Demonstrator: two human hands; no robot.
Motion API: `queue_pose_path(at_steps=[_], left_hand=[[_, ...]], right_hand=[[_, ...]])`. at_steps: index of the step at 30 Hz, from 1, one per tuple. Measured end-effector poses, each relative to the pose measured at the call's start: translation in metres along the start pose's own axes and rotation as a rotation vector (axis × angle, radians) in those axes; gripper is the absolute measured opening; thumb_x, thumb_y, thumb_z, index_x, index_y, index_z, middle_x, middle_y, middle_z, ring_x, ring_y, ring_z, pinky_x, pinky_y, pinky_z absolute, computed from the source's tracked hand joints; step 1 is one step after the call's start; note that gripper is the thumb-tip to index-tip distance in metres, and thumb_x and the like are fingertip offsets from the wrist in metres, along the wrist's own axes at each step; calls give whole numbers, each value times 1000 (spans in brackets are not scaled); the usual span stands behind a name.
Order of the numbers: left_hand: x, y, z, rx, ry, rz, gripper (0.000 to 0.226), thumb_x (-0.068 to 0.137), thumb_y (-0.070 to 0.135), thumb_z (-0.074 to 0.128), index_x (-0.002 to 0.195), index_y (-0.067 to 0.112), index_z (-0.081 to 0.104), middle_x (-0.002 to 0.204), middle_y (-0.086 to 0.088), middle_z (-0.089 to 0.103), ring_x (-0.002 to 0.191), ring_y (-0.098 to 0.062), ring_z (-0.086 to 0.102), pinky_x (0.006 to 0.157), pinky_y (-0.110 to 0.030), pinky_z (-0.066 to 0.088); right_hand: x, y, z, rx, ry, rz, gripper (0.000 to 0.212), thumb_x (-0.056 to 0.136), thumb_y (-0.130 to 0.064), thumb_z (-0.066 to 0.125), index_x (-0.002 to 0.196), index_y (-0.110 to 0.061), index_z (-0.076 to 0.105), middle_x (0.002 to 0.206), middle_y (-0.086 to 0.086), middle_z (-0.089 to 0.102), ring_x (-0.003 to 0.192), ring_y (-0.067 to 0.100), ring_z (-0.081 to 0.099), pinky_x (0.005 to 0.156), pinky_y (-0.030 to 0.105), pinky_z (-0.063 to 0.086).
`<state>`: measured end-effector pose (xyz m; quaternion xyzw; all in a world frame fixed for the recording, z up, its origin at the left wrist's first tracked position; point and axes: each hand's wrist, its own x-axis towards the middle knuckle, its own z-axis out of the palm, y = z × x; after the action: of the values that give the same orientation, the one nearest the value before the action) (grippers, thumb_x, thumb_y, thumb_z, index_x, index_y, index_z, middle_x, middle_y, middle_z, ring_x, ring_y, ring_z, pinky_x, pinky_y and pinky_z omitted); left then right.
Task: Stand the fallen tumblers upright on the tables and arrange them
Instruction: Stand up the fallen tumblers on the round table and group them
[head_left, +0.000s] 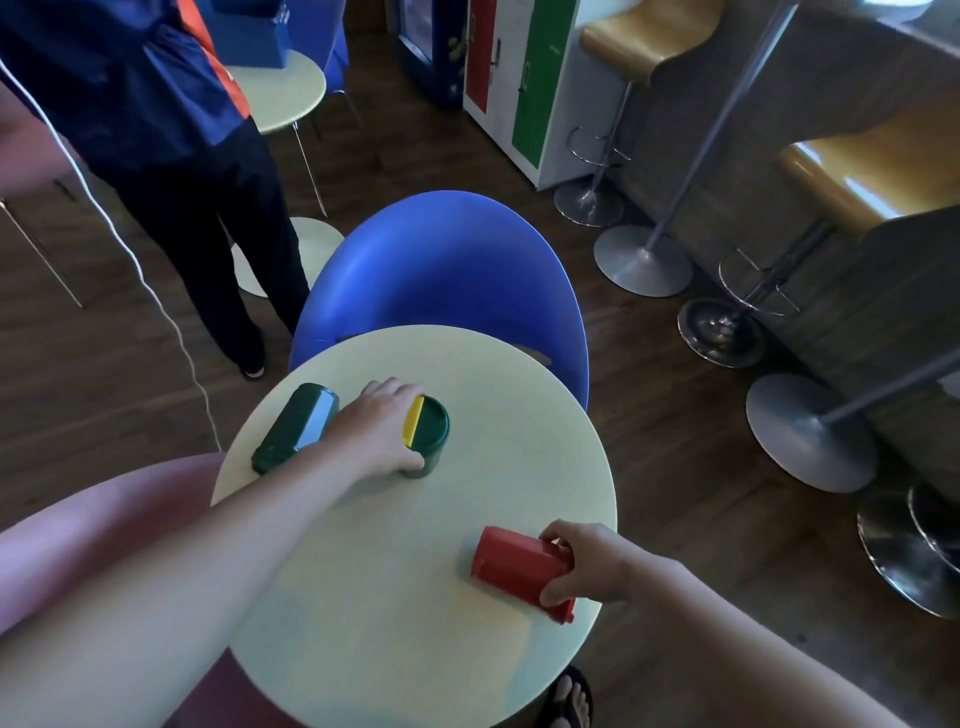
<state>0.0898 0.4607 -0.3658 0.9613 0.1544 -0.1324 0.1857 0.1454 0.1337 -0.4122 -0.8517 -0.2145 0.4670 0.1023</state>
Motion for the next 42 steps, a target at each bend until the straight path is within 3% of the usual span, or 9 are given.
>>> queue_pose_path(at_steps=[5, 11, 17, 22, 29, 35, 39, 42], left_hand=[[-7, -4, 6, -8, 22, -3, 95, 67, 42, 80, 149, 28, 36, 147, 4, 44, 134, -22, 39, 100, -41, 47], [-9, -5, 6, -25, 24, 5, 99, 66, 46, 80, 151, 28, 34, 149, 6, 43, 135, -21, 38, 99, -41, 47], [-10, -5, 5, -39, 24, 2, 99, 65, 45, 80, 151, 29, 33, 148, 7, 42, 134, -21, 39, 97, -41, 49], [-9, -5, 4, -33, 21, -4, 101, 67, 44, 83, 153, 29, 32, 150, 6, 41, 135, -22, 39, 98, -42, 48], [-10, -8, 7, -42, 36, 3, 100, 69, 43, 83, 153, 29, 31, 151, 6, 40, 135, -22, 39, 98, -41, 48], [-10, -7, 6, -37, 35, 5, 101, 68, 43, 83, 153, 30, 31, 152, 7, 40, 136, -21, 39, 100, -41, 48], [-10, -6, 5, -34, 27, 2, 101, 68, 44, 83, 153, 30, 31, 152, 8, 40, 137, -19, 37, 99, -39, 48], [-10, -6, 5, -29, 18, -4, 102, 66, 44, 83, 153, 30, 31, 151, 8, 40, 136, -20, 38, 99, -40, 48]], right_hand=[[4, -31, -31, -176, 44, -15, 74, 62, -60, 80, 128, -33, 61, 112, -3, 67, 99, 19, 64, 86, 35, 58], [15, -96, -76, -632, 293, -174, 73, 68, -78, 68, 117, -24, 61, 101, 2, 69, 98, 26, 61, 73, 36, 51], [33, -143, -79, -743, 355, -128, 69, 67, -72, 69, 111, -18, 67, 85, 2, 62, 88, 25, 49, 59, 35, 39], [46, -144, -66, -693, 443, -144, 86, 71, -81, 63, 127, -17, 53, 109, 7, 67, 105, 26, 50, 66, 36, 40], [39, -127, -64, -471, 464, -183, 90, 70, -81, 66, 138, -24, 49, 121, 3, 61, 113, 25, 50, 83, 40, 53], [31, -104, -78, -181, 298, -226, 92, 75, -58, 80, 152, -35, 35, 146, -2, 53, 130, 28, 52, 100, 41, 49], [22, -93, -91, -340, 232, -305, 108, 71, -45, 85, 158, -41, 21, 160, -7, 37, 138, 27, 46, 108, 45, 46], [25, -93, -90, -535, 225, -365, 110, 73, -37, 83, 159, -43, 15, 166, -8, 27, 136, 27, 45, 104, 46, 50]])
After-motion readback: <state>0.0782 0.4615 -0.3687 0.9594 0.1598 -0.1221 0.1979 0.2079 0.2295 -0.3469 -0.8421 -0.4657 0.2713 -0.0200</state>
